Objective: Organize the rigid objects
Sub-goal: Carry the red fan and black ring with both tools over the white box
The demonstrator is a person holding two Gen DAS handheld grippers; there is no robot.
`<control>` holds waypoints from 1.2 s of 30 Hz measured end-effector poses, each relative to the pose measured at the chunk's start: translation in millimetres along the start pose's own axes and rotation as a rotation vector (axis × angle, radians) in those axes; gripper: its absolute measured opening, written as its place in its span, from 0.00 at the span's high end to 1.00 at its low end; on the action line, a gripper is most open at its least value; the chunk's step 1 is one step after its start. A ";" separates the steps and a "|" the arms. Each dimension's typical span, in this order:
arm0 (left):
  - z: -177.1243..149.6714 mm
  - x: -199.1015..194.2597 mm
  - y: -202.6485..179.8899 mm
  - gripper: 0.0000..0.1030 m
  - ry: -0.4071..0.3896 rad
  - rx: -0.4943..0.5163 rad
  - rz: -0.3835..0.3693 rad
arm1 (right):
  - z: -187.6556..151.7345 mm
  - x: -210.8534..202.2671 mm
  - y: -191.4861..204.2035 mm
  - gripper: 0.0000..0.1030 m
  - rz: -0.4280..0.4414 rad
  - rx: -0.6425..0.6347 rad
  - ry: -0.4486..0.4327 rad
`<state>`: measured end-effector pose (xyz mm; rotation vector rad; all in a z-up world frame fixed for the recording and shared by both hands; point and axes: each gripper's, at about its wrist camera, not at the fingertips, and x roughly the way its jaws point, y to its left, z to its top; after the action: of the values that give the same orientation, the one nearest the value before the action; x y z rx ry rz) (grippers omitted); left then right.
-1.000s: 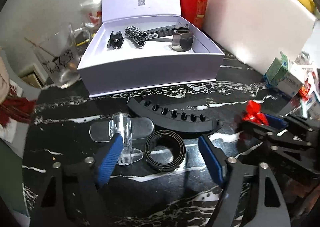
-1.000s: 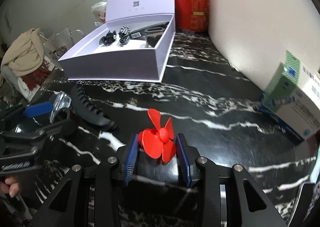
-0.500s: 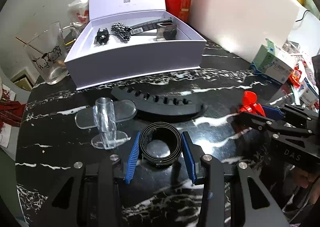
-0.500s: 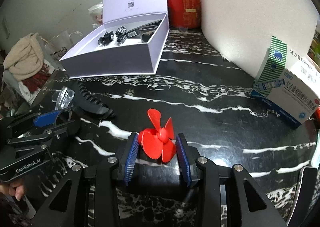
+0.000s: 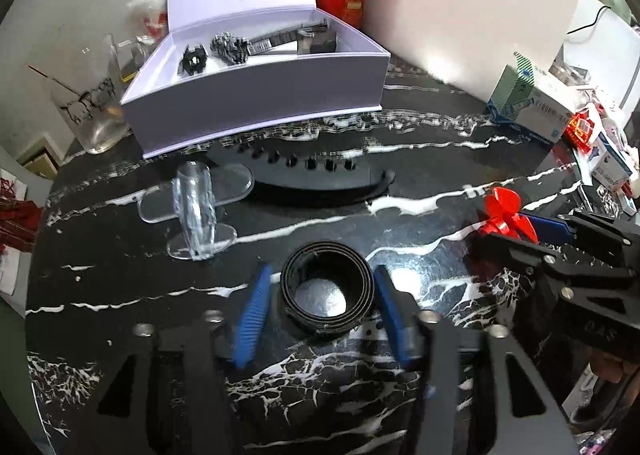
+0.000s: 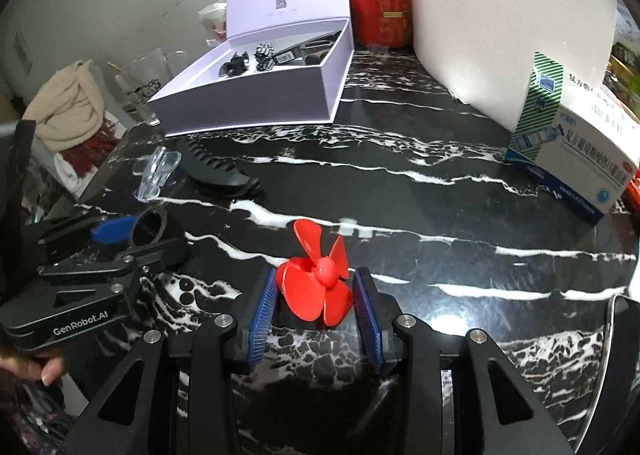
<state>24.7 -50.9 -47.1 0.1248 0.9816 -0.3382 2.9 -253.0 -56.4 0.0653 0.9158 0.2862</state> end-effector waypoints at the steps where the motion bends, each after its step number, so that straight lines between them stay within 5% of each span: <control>1: -0.1 1.8 -0.7 0.33 0.001 0.002 0.001 | 0.3 0.4 0.1 0.59 0.000 -0.001 -0.001; 2: -0.5 3.3 -1.4 0.25 0.001 0.003 0.005 | 0.5 0.7 0.6 0.55 -0.002 -0.003 0.000; 8: -1.0 4.1 0.4 0.24 -0.031 -0.006 0.028 | 2.6 4.7 8.3 0.49 -0.041 -0.044 -0.002; 10: -1.2 2.7 2.5 0.32 -0.042 -0.014 0.039 | 2.5 5.5 10.4 0.53 -0.050 -0.057 -0.005; 11: -1.5 1.7 3.0 0.41 -0.050 -0.015 0.062 | 2.7 5.7 10.7 0.65 -0.054 -0.061 -0.006; 14: -1.3 -0.2 4.5 0.61 -0.061 -0.020 0.056 | 4.5 6.2 10.0 0.65 -0.053 -0.054 -0.008; 36: -22.1 -35.0 0.1 0.61 -0.105 -0.040 0.051 | -12.0 -19.4 36.7 0.68 0.017 -0.075 -0.062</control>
<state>-10.6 -37.3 -30.2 0.0949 0.8789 -0.2753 -25.6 -223.8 -42.2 0.0127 0.8431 0.3323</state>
